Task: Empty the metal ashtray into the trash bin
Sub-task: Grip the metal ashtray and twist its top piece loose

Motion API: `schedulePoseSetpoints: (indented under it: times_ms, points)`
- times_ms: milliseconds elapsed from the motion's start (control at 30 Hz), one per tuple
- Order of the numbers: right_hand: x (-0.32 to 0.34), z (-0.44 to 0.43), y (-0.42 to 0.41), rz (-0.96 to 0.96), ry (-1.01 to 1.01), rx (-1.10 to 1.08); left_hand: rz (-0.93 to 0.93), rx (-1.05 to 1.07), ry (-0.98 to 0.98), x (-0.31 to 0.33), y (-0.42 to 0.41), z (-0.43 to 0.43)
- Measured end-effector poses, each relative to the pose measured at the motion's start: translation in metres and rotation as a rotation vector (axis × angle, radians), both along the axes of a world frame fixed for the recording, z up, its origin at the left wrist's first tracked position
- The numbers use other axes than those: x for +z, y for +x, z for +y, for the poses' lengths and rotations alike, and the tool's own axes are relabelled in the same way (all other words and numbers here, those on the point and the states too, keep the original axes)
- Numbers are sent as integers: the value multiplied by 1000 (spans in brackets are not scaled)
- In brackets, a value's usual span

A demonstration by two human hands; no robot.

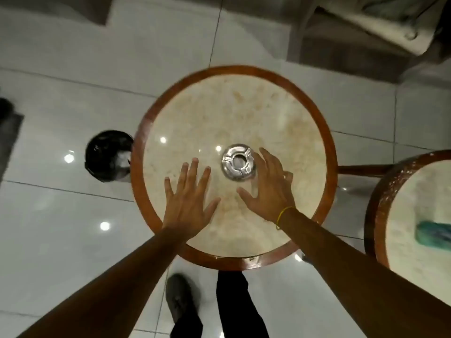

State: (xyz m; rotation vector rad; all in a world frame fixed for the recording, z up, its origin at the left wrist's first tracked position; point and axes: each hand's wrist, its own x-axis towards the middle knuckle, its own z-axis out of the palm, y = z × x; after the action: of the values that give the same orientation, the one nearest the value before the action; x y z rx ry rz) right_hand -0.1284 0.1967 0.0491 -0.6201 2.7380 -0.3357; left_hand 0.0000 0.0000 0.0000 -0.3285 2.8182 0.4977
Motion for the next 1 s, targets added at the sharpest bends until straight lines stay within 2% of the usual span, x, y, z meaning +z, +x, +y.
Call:
schedulePoseSetpoints:
  times_ms: [167,267,500,667,867,1000]
  points:
    - [-34,-33,-32,42,15,80,82,-5,-75,-56,22,6]
    - [-33,-49,-50,26,84,165,135,-15,-87,-65,23,6]
    - [-26,-68,-63,-140,60,172,130,-12,-97,-66,22,5]
    - [-25,-70,-59,-160,47,159,181,-8,-100,-72,25,5]
    - [-28,-63,-54,-145,-60,117,209,2,-96,-75,24,5]
    - [-28,-60,-61,-185,-10,174,213,4,-90,-75,24,5]
